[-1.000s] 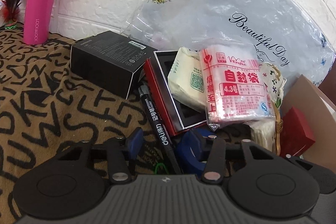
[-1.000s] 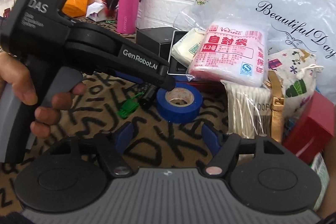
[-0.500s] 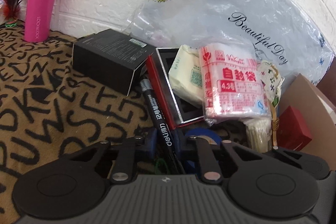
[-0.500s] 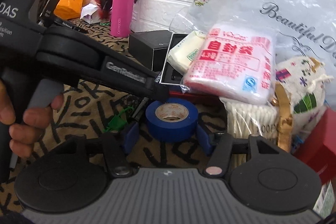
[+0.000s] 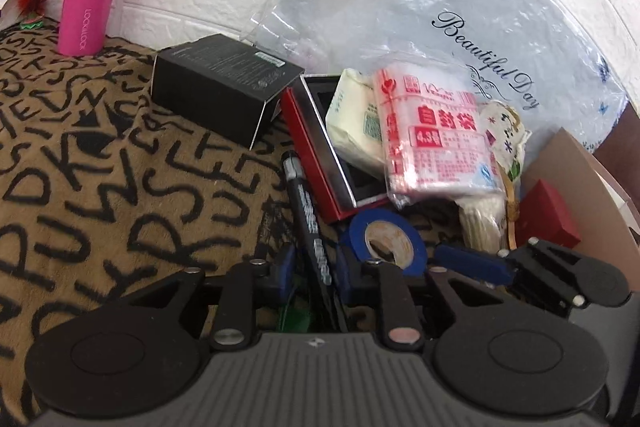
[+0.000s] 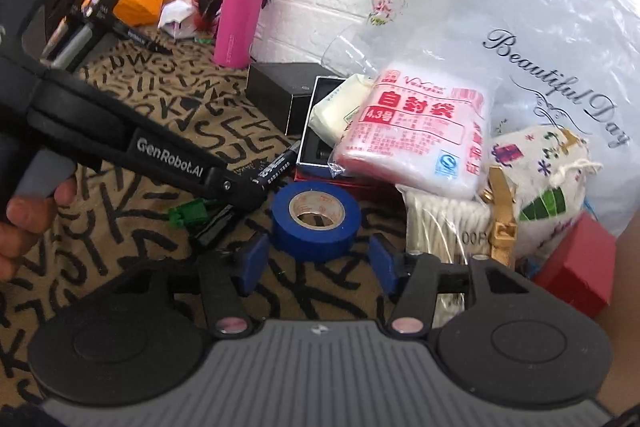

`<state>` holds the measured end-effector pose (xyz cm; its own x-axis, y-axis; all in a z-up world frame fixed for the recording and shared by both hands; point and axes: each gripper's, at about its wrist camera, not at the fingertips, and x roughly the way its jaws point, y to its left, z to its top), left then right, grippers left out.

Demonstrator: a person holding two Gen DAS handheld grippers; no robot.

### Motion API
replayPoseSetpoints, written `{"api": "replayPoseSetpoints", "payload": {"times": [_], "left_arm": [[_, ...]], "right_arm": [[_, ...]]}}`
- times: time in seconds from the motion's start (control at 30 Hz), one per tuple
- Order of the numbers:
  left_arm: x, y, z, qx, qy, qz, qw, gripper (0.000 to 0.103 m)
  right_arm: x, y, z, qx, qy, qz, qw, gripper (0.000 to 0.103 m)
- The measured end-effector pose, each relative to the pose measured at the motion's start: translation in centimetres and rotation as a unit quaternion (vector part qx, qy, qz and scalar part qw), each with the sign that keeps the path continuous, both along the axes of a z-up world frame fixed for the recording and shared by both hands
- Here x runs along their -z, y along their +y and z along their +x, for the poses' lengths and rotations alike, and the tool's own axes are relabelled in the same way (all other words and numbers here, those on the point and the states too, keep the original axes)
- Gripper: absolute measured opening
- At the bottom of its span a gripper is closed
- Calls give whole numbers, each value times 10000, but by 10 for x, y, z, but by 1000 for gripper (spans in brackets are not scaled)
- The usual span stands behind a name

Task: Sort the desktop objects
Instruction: 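Grasp the black marker with the left tool while the right tool grasps the blue tape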

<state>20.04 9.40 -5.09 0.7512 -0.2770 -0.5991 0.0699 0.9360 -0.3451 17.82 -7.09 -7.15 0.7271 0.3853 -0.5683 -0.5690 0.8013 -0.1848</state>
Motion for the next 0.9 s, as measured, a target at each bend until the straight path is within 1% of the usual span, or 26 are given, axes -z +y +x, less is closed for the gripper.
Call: {"api": "replayPoseSetpoints", "payload": {"times": [0.07,0.17,0.3,0.4,0.5,0.57,0.6,0.63,0.7,0.8,0.9], "left_arm": [[0,-2,9,-34,-40,92,9999,26],[3,-4,20,1,-94,197,9998,26],[4,-10,18,140,-162,501,9985,20],[2,-12,9,212,-63,438,9988,21],[2,-19,-7,388,21,459,9982,21],[2,-26,-24,659,97,434,9968,21],[3,-30,-33,776,144,408,9960,18],[5,-36,-42,939,184,397,9946,14],[8,-47,-62,1213,192,419,9915,13],[10,-66,-95,1534,147,651,9859,13],[12,-78,-125,1861,183,660,9801,13]], "right_arm": [[3,4,7,-69,60,-12,10000,55],[6,8,15,-93,29,-7,10000,57],[5,8,27,-48,202,299,9993,56],[5,4,18,-94,260,355,9990,56],[3,-2,-1,-141,310,268,9991,56],[1,-11,-19,-151,353,212,9990,56],[1,-17,-30,-144,384,218,9989,56],[0,-24,-41,-113,426,254,9987,56],[-1,-38,-64,-41,506,292,9983,56],[-2,-59,-99,19,584,254,9980,56],[-4,-83,-135,194,660,337,9971,56]]}}
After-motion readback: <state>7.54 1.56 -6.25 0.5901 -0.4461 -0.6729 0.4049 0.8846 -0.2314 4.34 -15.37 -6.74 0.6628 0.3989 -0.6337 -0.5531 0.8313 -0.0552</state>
